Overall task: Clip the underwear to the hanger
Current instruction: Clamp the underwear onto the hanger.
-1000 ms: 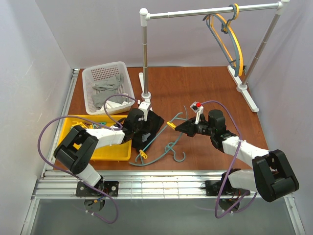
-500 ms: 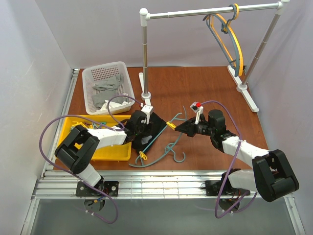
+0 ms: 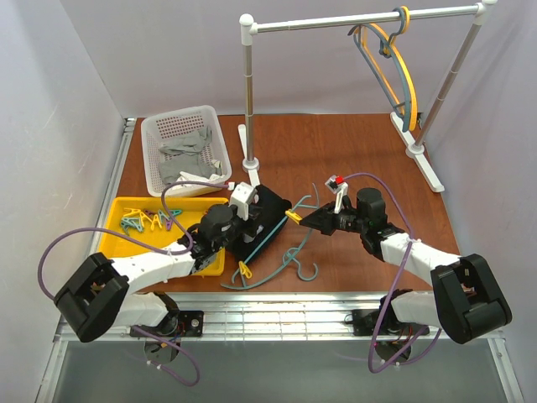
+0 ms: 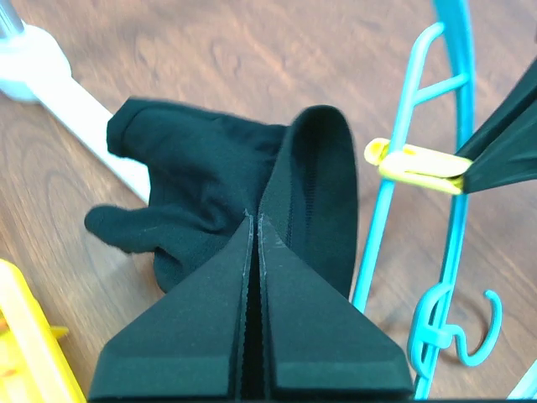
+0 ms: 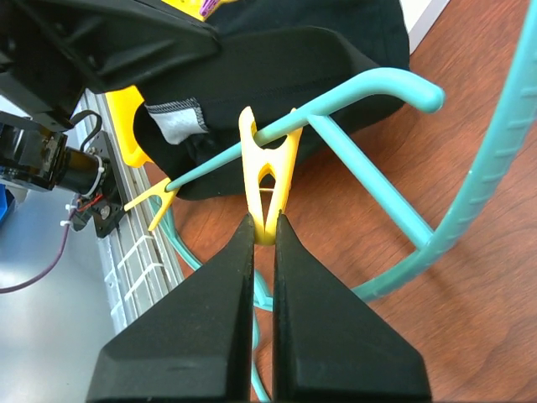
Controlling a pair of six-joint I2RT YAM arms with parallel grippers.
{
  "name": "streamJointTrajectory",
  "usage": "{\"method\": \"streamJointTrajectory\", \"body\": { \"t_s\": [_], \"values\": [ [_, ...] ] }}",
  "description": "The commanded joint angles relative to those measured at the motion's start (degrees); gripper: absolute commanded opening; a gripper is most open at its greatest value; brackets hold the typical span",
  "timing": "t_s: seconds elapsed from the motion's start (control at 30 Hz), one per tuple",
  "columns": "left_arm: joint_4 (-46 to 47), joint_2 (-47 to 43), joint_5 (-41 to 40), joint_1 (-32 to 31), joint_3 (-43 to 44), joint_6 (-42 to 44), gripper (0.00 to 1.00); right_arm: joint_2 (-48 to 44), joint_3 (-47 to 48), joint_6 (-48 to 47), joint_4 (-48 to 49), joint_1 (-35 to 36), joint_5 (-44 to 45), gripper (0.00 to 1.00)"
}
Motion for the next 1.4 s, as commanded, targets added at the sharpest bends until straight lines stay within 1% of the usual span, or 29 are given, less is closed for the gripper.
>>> {"method": "streamJointTrajectory", "body": {
  "t_s": [0.0, 0.17, 0.37, 0.47, 0.5, 0.53, 0.67, 0.8, 0.87, 1.0, 1.17, 1.2, 1.33, 1.37],
  "values": [
    [5.43, -1.26, -1.31, -0.86, -1.48, 2.55, 0.0, -0.12, 2.28, 0.67, 1.8, -0.11, -1.16, 0.01],
    [11.84, -1.43, -3.24, -3.57, -4.21, 5.0, 0.0, 0.23, 2.36, 2.69, 2.41, 0.07, -1.86, 0.01],
    [21.07, -2.66, -10.17, -9.02, -7.37, 9.67, 0.0, 1.98, 3.15, 5.85, 3.29, 1.82, -1.95, 0.01],
    [24.94, -2.05, -11.76, -11.13, -7.99, 12.56, 0.0, 3.74, 3.95, 7.08, 3.38, 2.7, -2.04, 0.01],
    [25.9, -1.61, -13.42, -11.75, -7.99, 13.44, 0.0, 3.83, 3.86, 7.17, 3.47, 3.14, -1.51, 0.01],
    [27.65, -1.26, -13.96, -12.28, -8.08, 15.54, 0.0, 3.4, 3.86, 7.18, 3.56, 3.32, -0.9, 0.01],
    [28.55, 1.63, -17.03, -13.16, -7.64, 19.07, 0.0, 1.29, 3.86, 7.7, 3.56, 3.41, -0.8, 0.01],
    [31.52, 4.71, -21.69, -13.69, -8.25, 22.15, 0.0, 0.23, 3.86, 8.84, 3.65, 3.5, -1.25, 0.01],
    [34.16, 5.77, -22.57, -14.48, -9.39, 24.52, 0.0, 0.14, 3.86, 9.11, 3.65, 3.5, -1.24, 0.01],
    [44.51, 7.53, -23.55, -16.5, -13.17, 29.17, 0.0, 1.2, 4.12, 10.25, 3.56, 3.41, -1.07, 0.01],
    [51.29, 9.99, -23.28, -18.43, -14.84, 34.01, 0.0, 2.51, 4.3, 11.74, 3.56, 3.5, -0.37, 0.01],
    [55.23, 11.3, -23.11, -19.05, -15.28, 36.1, 0.0, 2.78, 4.39, 12.09, 3.56, 3.5, -0.37, 0.01],
    [59.83, 14.64, -22.32, -19.75, -15.29, 40.16, 0.0, 2.17, 4.21, 12.71, 3.12, 3.5, 0.42, 0.01],
    [62.36, 16.65, -22.32, -20.02, -15.37, 41.47, 0.0, 1.73, 4.12, 12.71, 3.03, 3.5, 0.6, 0.01]
  ]
}}
